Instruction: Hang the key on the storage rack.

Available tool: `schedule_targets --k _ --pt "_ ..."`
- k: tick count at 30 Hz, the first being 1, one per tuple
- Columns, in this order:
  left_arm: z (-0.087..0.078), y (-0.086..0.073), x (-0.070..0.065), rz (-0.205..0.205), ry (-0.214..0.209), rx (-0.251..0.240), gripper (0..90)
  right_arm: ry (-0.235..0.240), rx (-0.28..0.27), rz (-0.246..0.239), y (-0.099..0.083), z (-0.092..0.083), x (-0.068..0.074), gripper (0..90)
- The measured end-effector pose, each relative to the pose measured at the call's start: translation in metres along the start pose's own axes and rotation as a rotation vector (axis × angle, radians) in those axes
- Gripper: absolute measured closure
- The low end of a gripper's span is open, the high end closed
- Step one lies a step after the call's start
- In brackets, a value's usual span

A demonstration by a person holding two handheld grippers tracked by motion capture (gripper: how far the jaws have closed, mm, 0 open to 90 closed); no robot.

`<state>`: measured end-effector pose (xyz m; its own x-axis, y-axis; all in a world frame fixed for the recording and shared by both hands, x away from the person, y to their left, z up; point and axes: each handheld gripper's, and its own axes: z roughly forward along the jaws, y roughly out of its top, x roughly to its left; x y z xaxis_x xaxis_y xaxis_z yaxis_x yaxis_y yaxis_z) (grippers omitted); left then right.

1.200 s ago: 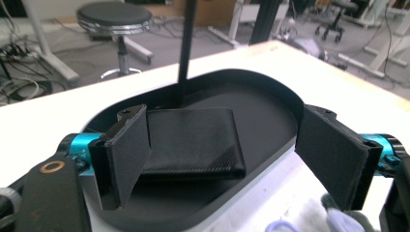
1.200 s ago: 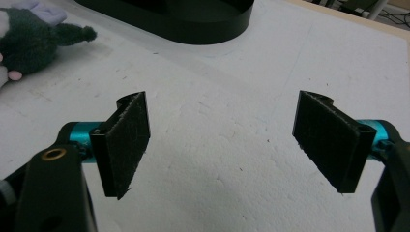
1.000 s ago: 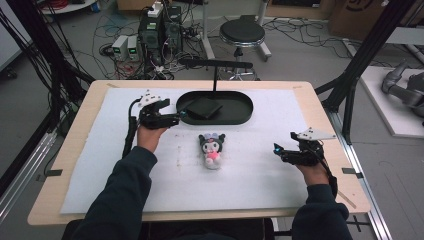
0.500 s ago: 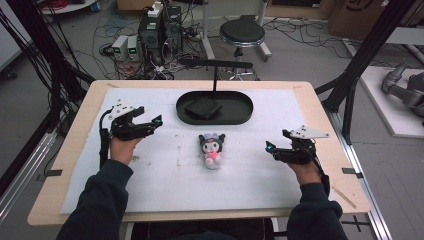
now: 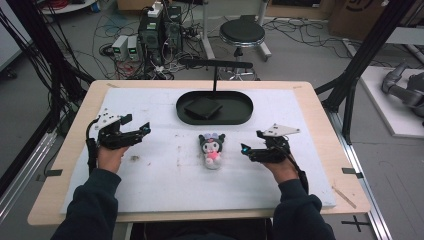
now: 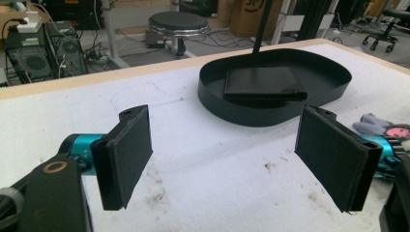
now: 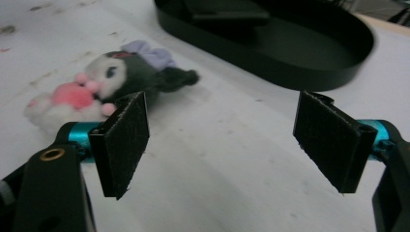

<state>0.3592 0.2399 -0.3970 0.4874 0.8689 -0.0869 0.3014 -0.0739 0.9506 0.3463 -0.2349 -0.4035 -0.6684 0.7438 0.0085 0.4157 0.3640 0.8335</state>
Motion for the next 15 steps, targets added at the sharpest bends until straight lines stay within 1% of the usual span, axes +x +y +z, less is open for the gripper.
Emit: schedule_targets --k 4,7,9,12,13,14,15 --pt "-0.003 -0.001 0.003 -0.005 0.006 -0.006 21.0 0.040 0.043 -0.021 0.007 0.022 0.021 20.9" --pt "-0.003 -0.003 0.004 -0.008 0.001 -0.002 21.1 0.054 0.075 -0.035 0.012 0.037 0.035 20.9" --pt "-0.004 -0.004 0.004 -0.006 -0.001 0.001 21.3 0.066 0.078 -0.030 0.016 0.044 0.043 20.9" --pt "-0.004 -0.005 0.004 -0.012 -0.004 0.005 21.7 0.107 0.058 0.012 0.023 0.052 0.054 20.9" --pt "-0.004 -0.005 0.004 -0.012 -0.004 0.006 21.9 0.114 0.048 0.019 0.025 0.053 0.057 20.9" --pt "-0.004 -0.005 0.004 -0.012 -0.005 0.005 22.0 0.107 0.042 0.022 0.027 0.055 0.060 20.9" --pt "-0.005 -0.005 0.004 -0.009 -0.003 0.005 22.2 0.089 0.049 0.017 0.029 0.058 0.063 20.9"
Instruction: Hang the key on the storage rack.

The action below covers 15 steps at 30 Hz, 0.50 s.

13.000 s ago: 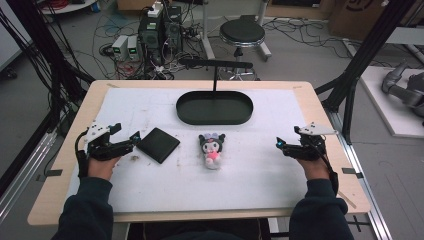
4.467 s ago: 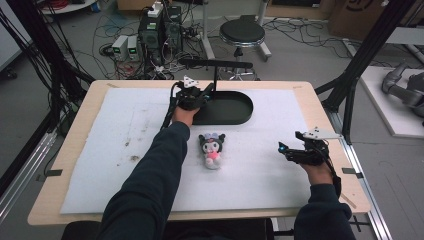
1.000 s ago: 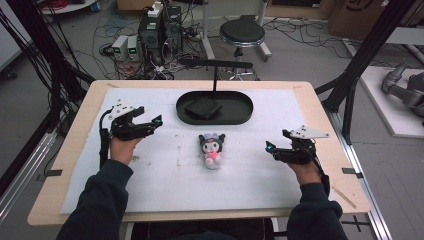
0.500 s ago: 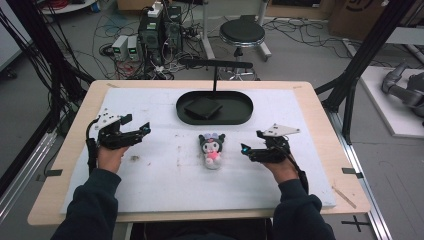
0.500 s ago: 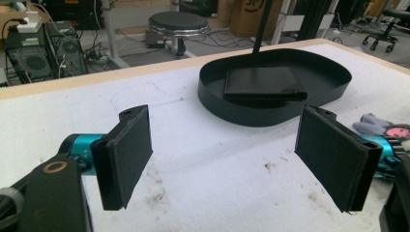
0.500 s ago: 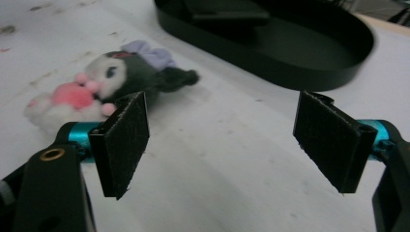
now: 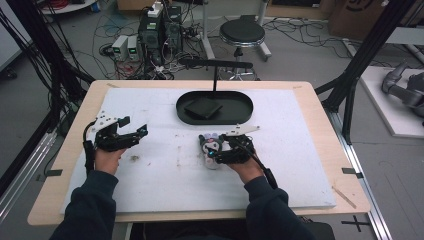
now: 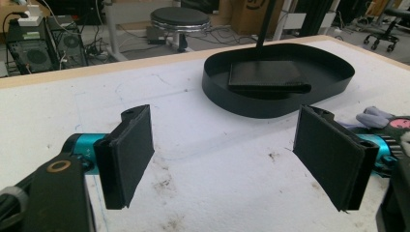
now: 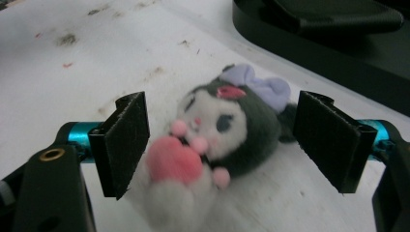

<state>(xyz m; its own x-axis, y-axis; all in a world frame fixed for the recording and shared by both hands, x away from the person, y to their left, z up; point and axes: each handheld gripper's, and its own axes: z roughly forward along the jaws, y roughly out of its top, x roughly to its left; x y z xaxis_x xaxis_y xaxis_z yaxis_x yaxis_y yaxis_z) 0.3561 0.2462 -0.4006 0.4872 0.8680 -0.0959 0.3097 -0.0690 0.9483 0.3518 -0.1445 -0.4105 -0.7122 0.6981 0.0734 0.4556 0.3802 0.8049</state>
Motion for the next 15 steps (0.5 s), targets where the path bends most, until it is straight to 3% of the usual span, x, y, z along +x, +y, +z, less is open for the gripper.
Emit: schedule_targets --k 3,6,8,12,15 --pt "0.000 0.000 0.000 -0.002 0.000 0.000 22.5 -0.041 0.032 -0.007 0.003 0.010 0.008 20.9" --pt "0.000 0.000 0.000 -0.002 0.002 0.001 22.8 -0.088 0.086 -0.047 0.004 0.021 0.016 20.2" --pt "0.000 0.000 0.001 -0.008 0.006 -0.002 23.0 -0.163 0.153 -0.134 0.003 0.029 0.021 17.8" --pt "-0.001 0.000 0.002 -0.013 0.014 -0.001 23.1 -0.171 0.167 -0.146 0.003 0.029 0.020 18.1" --pt "-0.002 0.000 0.003 -0.020 0.019 -0.007 23.3 -0.130 0.196 -0.164 0.004 0.024 0.015 21.9"
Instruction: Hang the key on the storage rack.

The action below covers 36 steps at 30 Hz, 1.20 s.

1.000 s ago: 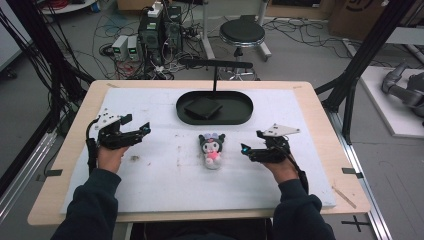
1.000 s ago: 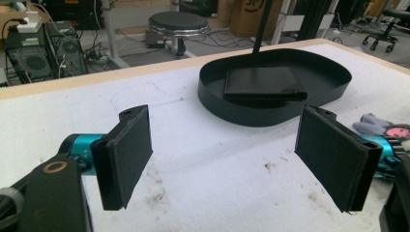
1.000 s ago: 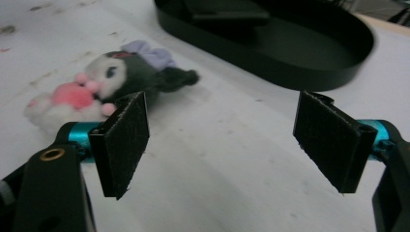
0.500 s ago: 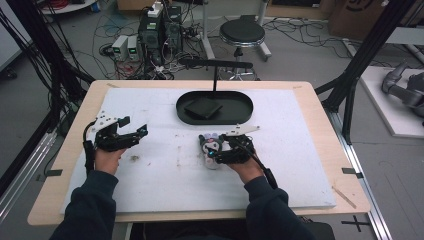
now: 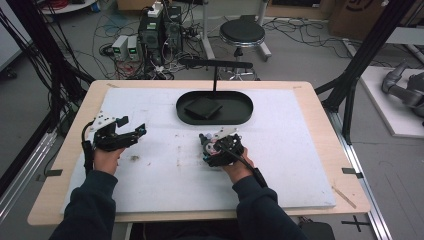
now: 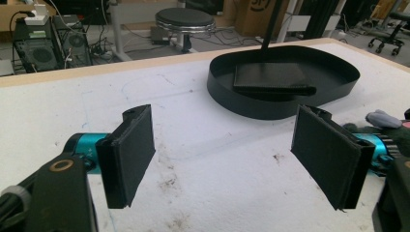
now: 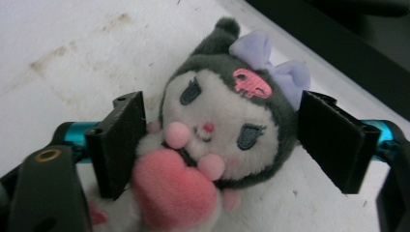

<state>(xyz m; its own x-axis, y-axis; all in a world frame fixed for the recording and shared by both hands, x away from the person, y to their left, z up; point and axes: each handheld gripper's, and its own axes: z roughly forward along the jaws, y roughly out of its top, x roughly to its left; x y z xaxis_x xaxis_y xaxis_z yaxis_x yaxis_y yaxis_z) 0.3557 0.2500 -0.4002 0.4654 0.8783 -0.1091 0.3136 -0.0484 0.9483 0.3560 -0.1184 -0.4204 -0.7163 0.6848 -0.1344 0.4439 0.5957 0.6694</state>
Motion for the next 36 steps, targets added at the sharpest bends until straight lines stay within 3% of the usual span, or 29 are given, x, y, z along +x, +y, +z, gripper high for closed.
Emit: schedule_targets --k 2,3,7,12,18,21,25,31,36 --pt "-0.001 0.000 0.001 0.001 0.004 0.001 23.4 0.013 0.038 -0.057 0.000 -0.005 -0.004 22.8" --pt "-0.001 -0.001 0.001 -0.003 0.005 0.001 23.5 0.022 0.059 -0.061 -0.001 -0.007 -0.007 22.8" --pt "0.000 -0.001 0.002 -0.005 0.006 0.006 23.7 0.066 0.095 0.010 -0.006 -0.001 -0.015 18.4" --pt "0.000 -0.001 0.002 -0.004 0.008 0.008 23.9 0.036 0.076 -0.013 -0.006 0.004 -0.008 24.7" --pt "0.000 -0.003 0.003 -0.008 0.009 0.009 24.4 0.018 0.045 -0.045 -0.011 -0.005 -0.015 36.9" --pt "0.000 -0.003 0.003 -0.013 0.012 0.008 24.5 0.026 -0.036 -0.030 -0.012 -0.019 -0.028 37.9" --pt "0.000 -0.003 0.003 -0.011 0.010 0.009 24.7 0.026 -0.137 -0.013 -0.011 -0.043 -0.056 37.9" --pt "0.002 -0.003 0.003 -0.012 0.006 0.009 25.8 -0.012 -0.198 0.026 0.004 -0.074 -0.101 37.9" --pt "0.002 -0.004 0.005 -0.022 0.008 0.004 25.9 -0.015 -0.207 0.048 0.018 -0.089 -0.129 37.9"
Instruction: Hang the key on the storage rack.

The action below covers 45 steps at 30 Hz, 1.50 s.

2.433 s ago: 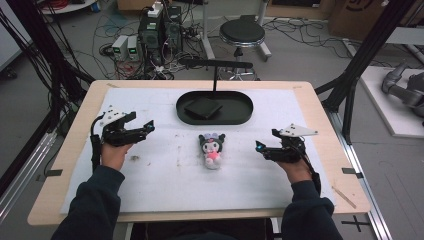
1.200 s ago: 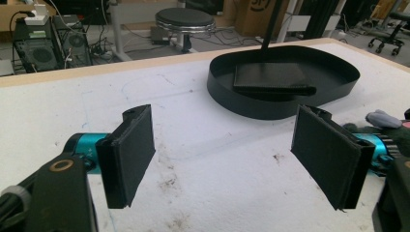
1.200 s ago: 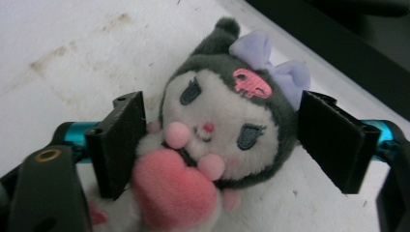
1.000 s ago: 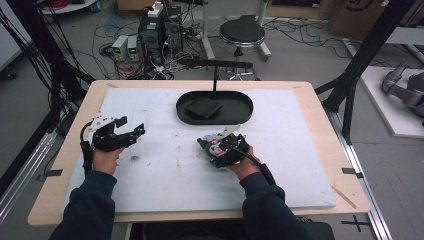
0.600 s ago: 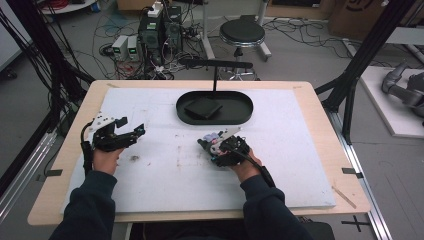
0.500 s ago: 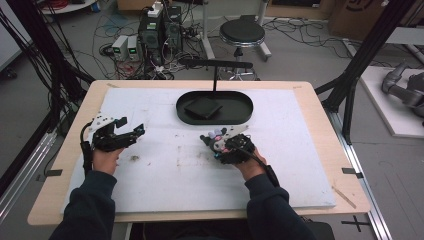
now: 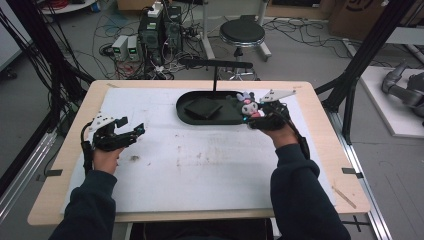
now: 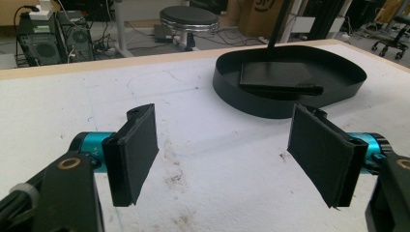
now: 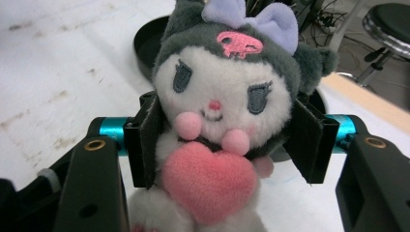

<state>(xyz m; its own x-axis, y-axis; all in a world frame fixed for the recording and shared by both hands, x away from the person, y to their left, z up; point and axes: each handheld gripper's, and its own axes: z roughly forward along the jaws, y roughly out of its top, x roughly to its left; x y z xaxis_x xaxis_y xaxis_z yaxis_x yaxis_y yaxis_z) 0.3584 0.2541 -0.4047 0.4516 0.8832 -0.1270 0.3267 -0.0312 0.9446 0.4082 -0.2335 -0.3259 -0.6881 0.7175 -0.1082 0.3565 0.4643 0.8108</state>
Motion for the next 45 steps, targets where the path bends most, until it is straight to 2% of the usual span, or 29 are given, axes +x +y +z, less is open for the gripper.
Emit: schedule_targets --k 4,5,7,9,11,13,18,21,23,25,27,30,32,36,38,42,45 --pt "0.000 0.000 0.000 -0.002 -0.002 -0.002 25.9 0.006 -0.004 0.013 0.012 -0.005 -0.015 37.9" --pt "0.000 0.000 0.000 0.000 -0.003 -0.002 25.9 0.002 -0.002 -0.003 0.015 -0.005 -0.019 37.9" --pt "0.000 0.000 0.000 0.000 -0.006 -0.001 25.9 -0.008 -0.009 0.001 0.022 -0.006 -0.024 37.9" --pt "0.001 0.000 -0.001 0.001 -0.006 -0.003 25.9 -0.028 -0.004 -0.017 0.030 -0.005 -0.030 37.9" --pt "0.001 0.000 -0.001 0.004 -0.008 -0.003 25.9 -0.041 -0.004 -0.008 0.039 -0.002 -0.037 37.9" --pt "0.001 0.000 -0.001 0.002 -0.009 -0.005 25.9 -0.061 -0.003 -0.023 0.047 0.004 -0.044 37.9" --pt "0.001 0.000 0.001 -0.002 -0.007 -0.006 25.9 -0.092 -0.007 0.007 0.063 0.019 -0.058 37.9" --pt "0.000 0.000 0.002 -0.007 -0.007 -0.009 25.9 -0.138 -0.001 0.029 0.069 0.027 -0.067 37.8" --pt "0.000 0.000 0.002 -0.008 -0.004 -0.009 25.9 -0.160 -0.026 0.061 0.071 0.028 -0.074 37.8" --pt "-0.001 0.000 0.003 -0.010 -0.004 -0.011 25.9 -0.189 -0.037 0.074 0.071 0.028 -0.080 37.8" --pt "-0.001 0.000 0.003 -0.010 -0.002 -0.009 25.9 -0.207 -0.007 0.085 0.068 0.028 -0.083 37.8" --pt "-0.001 0.000 0.004 -0.010 -0.001 -0.008 25.9 -0.218 0.036 0.072 0.060 0.029 -0.085 37.8" --pt "-0.001 0.000 0.003 -0.011 -0.003 -0.009 25.9 -0.221 0.043 0.078 0.052 0.029 -0.085 37.8" --pt "-0.001 0.000 0.003 -0.008 -0.004 -0.007 25.9 -0.223 0.142 0.036 0.037 0.036 -0.083 37.9" --pt "0.000 0.000 0.002 -0.009 -0.004 -0.005 25.9 -0.229 0.181 0.010 0.036 0.043 -0.078 37.9" --pt "0.000 0.000 0.002 -0.009 -0.004 -0.006 25.9 -0.217 0.214 -0.004 0.037 0.062 -0.071 37.9" --pt "0.000 -0.001 0.003 -0.012 -0.002 -0.005 26.0 -0.197 0.209 -0.006 0.039 0.081 -0.062 37.9"
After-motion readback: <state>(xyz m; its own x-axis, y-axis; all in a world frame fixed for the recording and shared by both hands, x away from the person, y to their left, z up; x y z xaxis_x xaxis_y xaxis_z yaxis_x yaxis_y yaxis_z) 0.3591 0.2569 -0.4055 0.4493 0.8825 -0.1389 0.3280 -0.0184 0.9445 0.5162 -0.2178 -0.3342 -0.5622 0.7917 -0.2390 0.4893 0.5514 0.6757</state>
